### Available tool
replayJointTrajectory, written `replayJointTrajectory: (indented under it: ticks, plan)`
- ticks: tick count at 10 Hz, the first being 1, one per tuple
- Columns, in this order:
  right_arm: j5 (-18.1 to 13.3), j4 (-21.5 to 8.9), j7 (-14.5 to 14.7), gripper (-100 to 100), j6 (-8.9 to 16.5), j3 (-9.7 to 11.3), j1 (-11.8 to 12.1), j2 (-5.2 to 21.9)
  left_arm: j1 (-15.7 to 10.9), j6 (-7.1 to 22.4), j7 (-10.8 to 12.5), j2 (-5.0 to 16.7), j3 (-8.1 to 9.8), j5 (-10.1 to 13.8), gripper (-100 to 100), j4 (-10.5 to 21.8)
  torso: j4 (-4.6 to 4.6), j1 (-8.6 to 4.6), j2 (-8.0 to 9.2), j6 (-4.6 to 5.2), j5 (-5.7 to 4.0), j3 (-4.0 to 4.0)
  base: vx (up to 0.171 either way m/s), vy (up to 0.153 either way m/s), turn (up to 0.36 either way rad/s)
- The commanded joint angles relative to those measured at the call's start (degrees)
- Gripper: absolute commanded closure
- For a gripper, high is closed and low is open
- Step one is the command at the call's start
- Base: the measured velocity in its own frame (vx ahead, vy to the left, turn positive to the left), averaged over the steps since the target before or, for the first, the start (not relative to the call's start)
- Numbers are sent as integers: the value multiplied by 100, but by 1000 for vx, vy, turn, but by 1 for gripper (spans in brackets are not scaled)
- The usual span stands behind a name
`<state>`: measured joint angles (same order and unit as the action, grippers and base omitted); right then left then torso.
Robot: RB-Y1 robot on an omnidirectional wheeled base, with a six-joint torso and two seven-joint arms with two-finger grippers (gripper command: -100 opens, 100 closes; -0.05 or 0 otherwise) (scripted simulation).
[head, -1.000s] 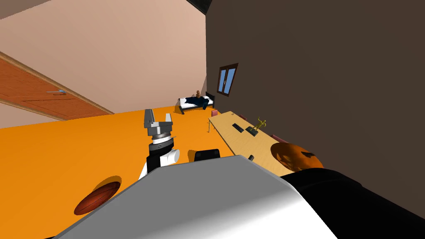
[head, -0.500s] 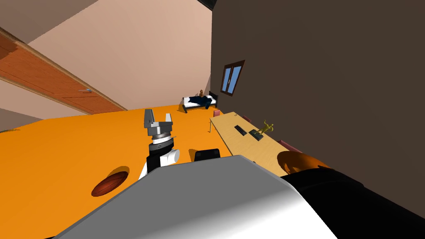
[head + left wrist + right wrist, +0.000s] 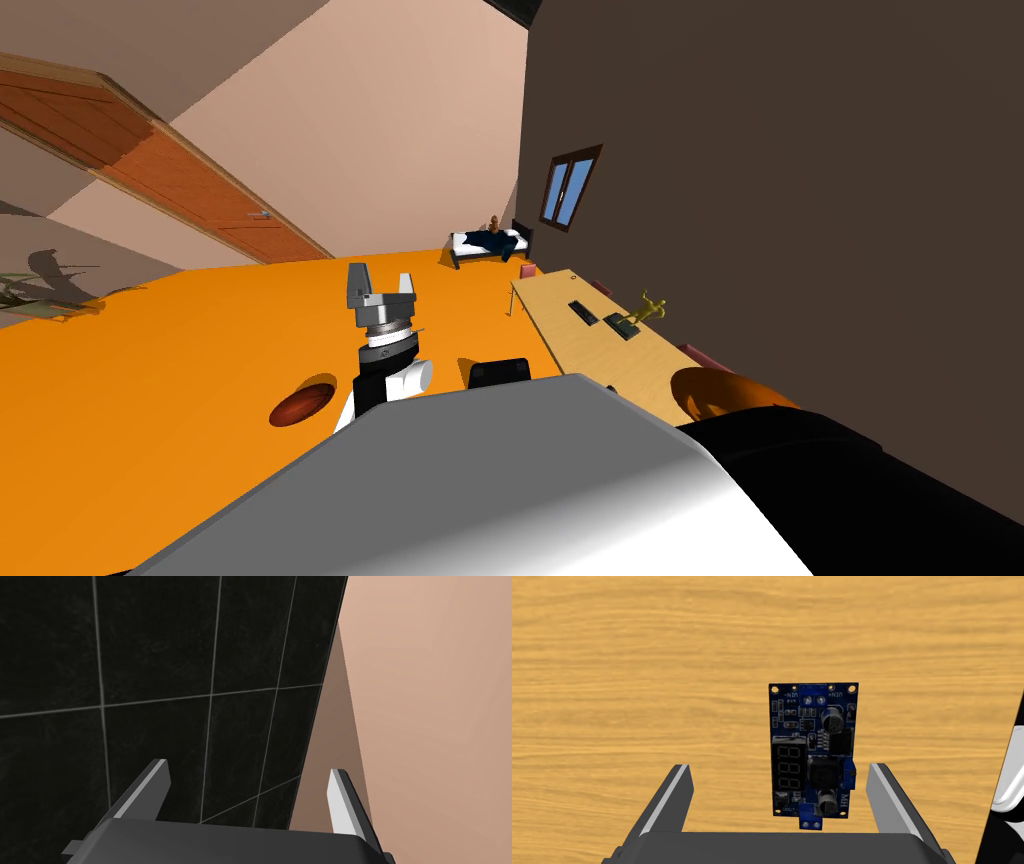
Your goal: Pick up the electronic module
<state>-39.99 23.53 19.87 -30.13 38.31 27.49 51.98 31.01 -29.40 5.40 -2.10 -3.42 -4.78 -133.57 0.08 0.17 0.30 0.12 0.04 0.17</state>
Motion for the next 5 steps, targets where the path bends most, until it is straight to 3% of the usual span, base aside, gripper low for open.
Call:
replayJointTrajectory:
  ticks: [1,2,4,5]
  plan:
    - [-21,95,-286,-100,62,169,-65,35,0,0,0,0,0,0,0,0,0,0,0,0,0,0,-128,7,195]
    - [-21,95,-415,-100,62,169,-65,35,-1,0,0,0,0,0,0,0,2,-2,13,-2,0,7,-119,13,99]
    - [-50,188,-860,-100,141,448,-203,67,-1,0,0,0,0,0,0,0,4,-2,17,-3,0,10,-156,11,261]
    - [-50,188,-1029,-100,141,448,-203,67,-1,0,0,0,0,0,0,0,6,-3,29,-3,-1,16,-133,22,97]
